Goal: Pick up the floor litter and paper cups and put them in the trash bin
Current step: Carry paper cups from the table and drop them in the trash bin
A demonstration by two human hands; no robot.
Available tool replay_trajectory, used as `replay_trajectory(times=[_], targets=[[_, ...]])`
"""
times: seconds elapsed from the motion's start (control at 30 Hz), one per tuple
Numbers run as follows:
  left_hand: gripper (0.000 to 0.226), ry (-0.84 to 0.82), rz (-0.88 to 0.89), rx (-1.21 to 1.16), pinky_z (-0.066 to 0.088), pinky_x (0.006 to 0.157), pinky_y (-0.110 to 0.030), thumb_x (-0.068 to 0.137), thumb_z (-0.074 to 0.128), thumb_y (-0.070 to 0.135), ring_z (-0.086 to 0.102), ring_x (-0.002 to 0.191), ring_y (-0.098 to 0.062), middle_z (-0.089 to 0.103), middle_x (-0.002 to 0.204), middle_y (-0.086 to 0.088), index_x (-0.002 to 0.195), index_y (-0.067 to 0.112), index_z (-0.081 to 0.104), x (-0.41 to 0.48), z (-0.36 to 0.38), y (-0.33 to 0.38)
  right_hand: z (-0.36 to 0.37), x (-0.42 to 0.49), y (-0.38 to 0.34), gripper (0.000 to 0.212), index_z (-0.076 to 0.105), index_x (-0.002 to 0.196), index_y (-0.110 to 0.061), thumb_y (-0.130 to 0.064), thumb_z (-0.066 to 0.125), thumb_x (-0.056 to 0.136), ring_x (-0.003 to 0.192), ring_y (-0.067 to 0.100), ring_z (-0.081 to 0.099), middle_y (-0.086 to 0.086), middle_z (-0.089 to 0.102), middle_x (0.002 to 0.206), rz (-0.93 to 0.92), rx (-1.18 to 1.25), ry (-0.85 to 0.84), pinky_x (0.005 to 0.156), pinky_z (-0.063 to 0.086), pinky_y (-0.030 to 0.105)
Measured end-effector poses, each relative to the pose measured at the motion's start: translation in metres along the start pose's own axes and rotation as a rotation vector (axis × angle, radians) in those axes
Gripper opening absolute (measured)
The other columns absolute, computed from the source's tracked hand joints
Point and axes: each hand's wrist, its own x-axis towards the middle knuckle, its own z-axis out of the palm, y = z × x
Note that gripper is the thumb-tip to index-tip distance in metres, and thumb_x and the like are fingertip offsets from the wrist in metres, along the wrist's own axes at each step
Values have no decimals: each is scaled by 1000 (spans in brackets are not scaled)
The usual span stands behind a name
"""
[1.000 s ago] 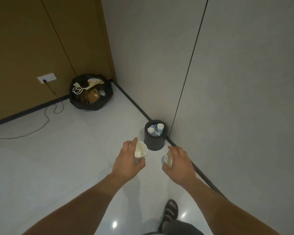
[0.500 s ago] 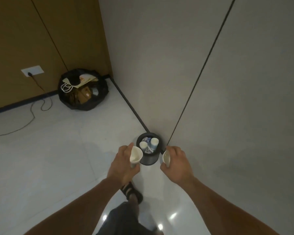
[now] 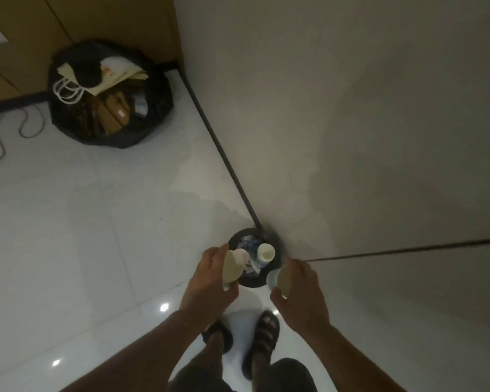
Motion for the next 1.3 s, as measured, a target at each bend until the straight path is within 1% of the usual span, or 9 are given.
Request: replay_trajectory(times=[0.2,0.33,0.47,0.57,0.67,0.8,0.87,1.1,1.3], targets=[[89,7,9,-15,50,85,-29,77,78,28,48,117,-22,33,139,-3,148,18,25,97,99,-67,96,124,59,70,39,142,-15,-30,73,82,121,22,48,6,48,135,64,56,29,94,50,33],[89,-28,-7,-32,51,91,-38,77,75,30,43,122,-24,27,139,3,147,24,21,140,183,-111,164,181,104,72,36,144,-16,-30,72,83,125,24,45,8,44,140,75,34,38,92,52,36],[87,-58,-34,23,44,99,-42,75,76,33,37,126,-26,33,139,-4,145,21,27,162,241,-145,216,209,137,73,36,144,-16,-33,73,82,125,25,45,9,44,140,20,-75,22,90,50,33],[85,-79,-21,128,40,104,-50,73,78,31,33,132,-31,38,139,-9,143,15,34,161,263,-163,242,210,151,76,36,144,-16,-34,73,81,126,28,44,10,44,141,-1,-135,-33,90,51,37],[87,-110,2,272,30,109,-58,72,78,32,20,142,-38,35,147,-14,144,13,32,159,278,-175,261,210,161,82,31,148,-15,-36,72,81,132,30,41,12,40,147,-18,-181,-61,97,49,42],[101,-214,-10,469,6,116,-58,81,53,62,-18,145,-32,-11,160,-9,150,21,-8,162,293,-192,277,208,175,101,10,155,-15,-44,71,80,148,32,13,12,14,162,-62,-277,-106,113,31,52],[103,-229,-1,513,1,116,-57,81,46,68,-25,142,-31,-25,156,-8,150,23,-17,161,298,-200,283,206,180,105,4,156,-17,-44,70,79,150,31,4,11,5,163,-74,-303,-116,115,27,54],[101,-214,-8,442,2,115,-55,80,43,69,-20,145,-29,-19,157,-6,150,25,-16,159,285,-191,269,203,173,111,-1,156,-19,-49,72,77,150,30,0,10,-1,163,-62,-277,-158,113,26,59],[91,-152,-68,453,-2,114,-52,81,13,76,-19,145,-28,-25,153,-2,150,23,-11,148,214,-160,211,191,123,110,4,155,-18,-52,72,76,149,34,8,13,11,162,-162,-280,-126,113,29,57]])
